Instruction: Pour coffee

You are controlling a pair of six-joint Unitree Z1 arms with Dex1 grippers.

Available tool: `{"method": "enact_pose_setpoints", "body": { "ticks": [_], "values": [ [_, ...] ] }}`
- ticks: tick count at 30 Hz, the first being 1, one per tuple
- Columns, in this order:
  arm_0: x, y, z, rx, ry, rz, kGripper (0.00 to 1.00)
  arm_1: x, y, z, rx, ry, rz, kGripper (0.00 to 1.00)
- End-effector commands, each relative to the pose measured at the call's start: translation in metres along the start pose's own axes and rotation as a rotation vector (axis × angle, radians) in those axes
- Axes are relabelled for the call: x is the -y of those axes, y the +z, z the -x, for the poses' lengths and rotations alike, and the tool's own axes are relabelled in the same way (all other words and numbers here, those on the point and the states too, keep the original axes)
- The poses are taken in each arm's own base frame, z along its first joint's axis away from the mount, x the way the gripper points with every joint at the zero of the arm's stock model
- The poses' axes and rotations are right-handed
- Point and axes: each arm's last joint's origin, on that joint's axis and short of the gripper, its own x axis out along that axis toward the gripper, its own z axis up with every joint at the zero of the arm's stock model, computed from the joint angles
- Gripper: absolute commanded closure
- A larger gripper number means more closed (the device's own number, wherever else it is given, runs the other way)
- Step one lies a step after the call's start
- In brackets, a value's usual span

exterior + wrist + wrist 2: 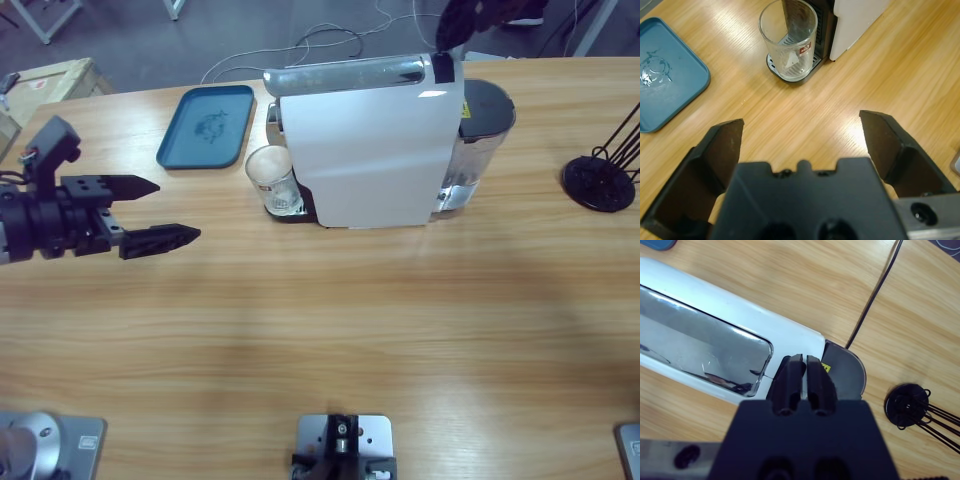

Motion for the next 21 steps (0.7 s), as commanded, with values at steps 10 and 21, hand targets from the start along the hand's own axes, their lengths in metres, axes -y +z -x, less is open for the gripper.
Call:
{"method": "enact_pose_setpoints", "body": {
  "ticks": [10, 21],
  "values": [
    [0.003, -0.011, -0.010, -0.046, -0.029, 0.013, 0.013, -0.003, -0.004, 0.031, 0.056, 0.007, 0.030, 1.000],
    [0.003, -0.012, -0.010, -0.050, -0.030, 0.016, 0.013, -0.008, -0.011, -0.006, -0.043, -0.002, 0.045, 1.000]
  ]
}}
